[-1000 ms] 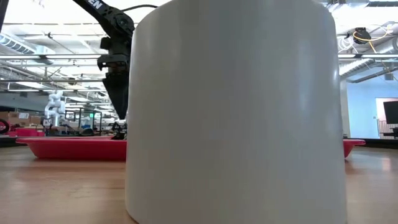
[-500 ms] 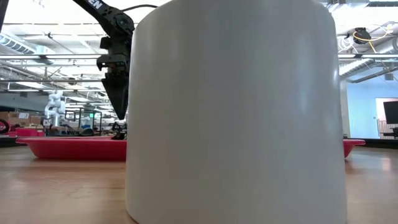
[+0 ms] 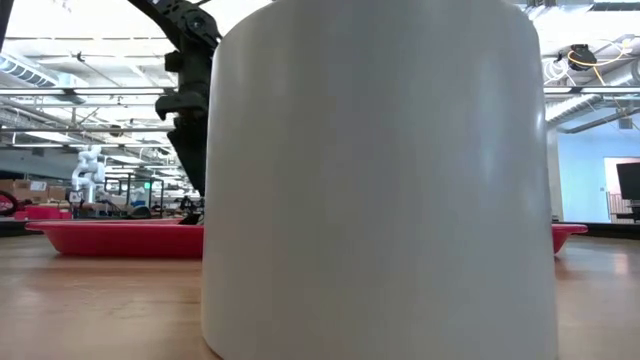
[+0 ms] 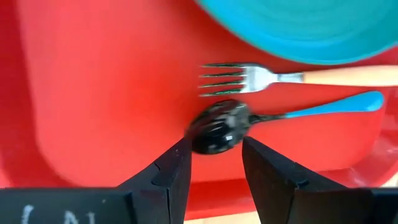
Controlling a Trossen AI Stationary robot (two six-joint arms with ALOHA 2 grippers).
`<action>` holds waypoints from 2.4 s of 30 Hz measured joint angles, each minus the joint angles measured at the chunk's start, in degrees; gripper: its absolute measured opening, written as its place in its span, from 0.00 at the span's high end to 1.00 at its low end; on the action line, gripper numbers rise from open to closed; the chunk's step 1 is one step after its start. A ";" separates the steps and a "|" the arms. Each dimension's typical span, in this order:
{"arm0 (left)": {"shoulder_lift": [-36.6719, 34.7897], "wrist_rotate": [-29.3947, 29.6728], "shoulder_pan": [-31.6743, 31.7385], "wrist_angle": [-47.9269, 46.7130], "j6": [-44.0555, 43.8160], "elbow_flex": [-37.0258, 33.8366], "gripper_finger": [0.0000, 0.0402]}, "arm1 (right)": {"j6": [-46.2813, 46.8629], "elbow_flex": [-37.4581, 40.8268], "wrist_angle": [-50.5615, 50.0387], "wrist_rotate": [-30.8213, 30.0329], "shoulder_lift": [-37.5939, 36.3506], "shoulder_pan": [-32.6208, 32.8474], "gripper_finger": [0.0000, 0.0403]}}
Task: Pick and place plate/cup/fork/spoon on tray
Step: Adjust the green spoon on the orange tray
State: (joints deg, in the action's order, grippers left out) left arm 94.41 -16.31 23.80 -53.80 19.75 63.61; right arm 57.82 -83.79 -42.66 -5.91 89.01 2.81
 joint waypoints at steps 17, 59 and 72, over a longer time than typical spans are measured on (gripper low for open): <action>0.00 2.92 -9.14 1.42 -2.98 -0.13 0.64 | -0.39 0.00 -2.05 0.00 0.00 0.00 0.75; 1.39 6.33 -9.84 -0.85 -6.70 -1.25 0.64 | 0.03 0.00 -2.22 -0.02 0.00 0.74 0.75; 1.40 14.01 -9.84 -2.74 -5.11 -1.25 0.64 | 0.04 0.00 -2.23 -0.02 0.00 1.49 0.75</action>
State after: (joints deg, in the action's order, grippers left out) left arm 95.81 -2.29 13.96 -56.53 14.64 62.37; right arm 57.87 -83.79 -44.89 -5.93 89.01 4.29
